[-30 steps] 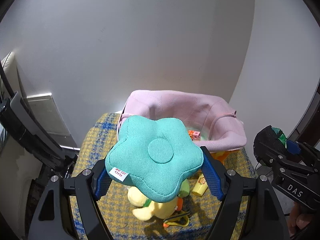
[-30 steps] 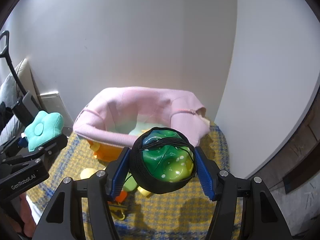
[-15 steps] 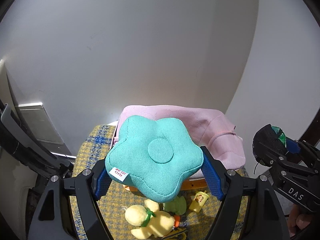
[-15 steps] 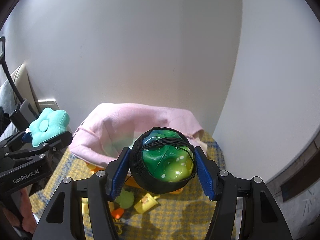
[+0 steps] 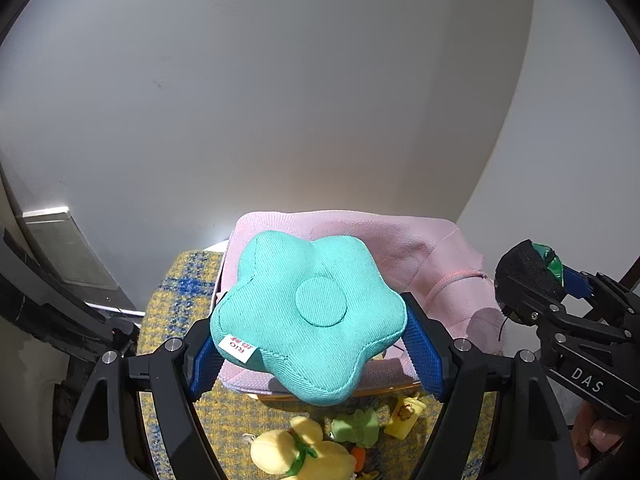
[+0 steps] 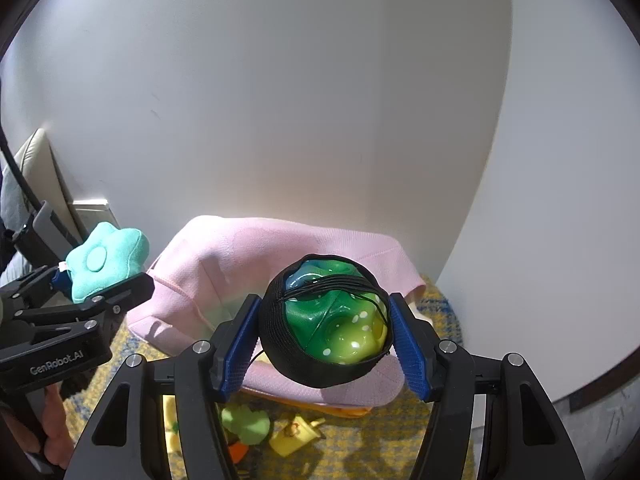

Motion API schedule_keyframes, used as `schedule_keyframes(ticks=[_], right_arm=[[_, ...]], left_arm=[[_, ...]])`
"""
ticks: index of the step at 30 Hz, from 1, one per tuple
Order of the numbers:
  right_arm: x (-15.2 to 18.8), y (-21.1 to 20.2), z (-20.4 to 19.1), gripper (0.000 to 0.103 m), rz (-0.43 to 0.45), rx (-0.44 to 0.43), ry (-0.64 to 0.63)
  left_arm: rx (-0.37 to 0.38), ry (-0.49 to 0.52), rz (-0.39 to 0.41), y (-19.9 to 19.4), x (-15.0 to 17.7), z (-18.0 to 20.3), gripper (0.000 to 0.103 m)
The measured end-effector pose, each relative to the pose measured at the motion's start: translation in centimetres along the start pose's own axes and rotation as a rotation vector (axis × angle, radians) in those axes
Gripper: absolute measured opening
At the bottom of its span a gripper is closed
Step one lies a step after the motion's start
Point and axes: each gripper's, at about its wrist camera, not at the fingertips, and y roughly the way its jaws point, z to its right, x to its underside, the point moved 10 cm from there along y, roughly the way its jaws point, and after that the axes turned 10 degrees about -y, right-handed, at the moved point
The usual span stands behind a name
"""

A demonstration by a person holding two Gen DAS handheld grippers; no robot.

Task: Organize objects
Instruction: 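Carry the star cushion and ball over the basket with both tools, then open both tools to drop the cushion and ball into the basket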

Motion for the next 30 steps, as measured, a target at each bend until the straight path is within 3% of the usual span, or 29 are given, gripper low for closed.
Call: schedule_keyframes(ticks=[16,21,25,30], right_arm=[[0.1,3.9,1.1,0.063,-0.043,0.001,0.026],[0.0,4.2,1.0,0.064,-0.051,0.021,0.002],[-0.2,3.6,1.1,0.08,-0.029,0.048,-0.01],[-0.1,3.5,1.0,0.082,-0.036,0.066,0.01]], left_arm=[[-0.008,0.034,-0.059,3.9,-0.3,0.2,0.078],[-0.031,0.031,-0.066,4.5,-0.2,-0.1,0.09],[-0.039,0.023,-0.064,4.5,-0.1,-0.4,0.094],[-0.049,0.013,-0.065,3.8,-0.1,-0.9,0.096]])
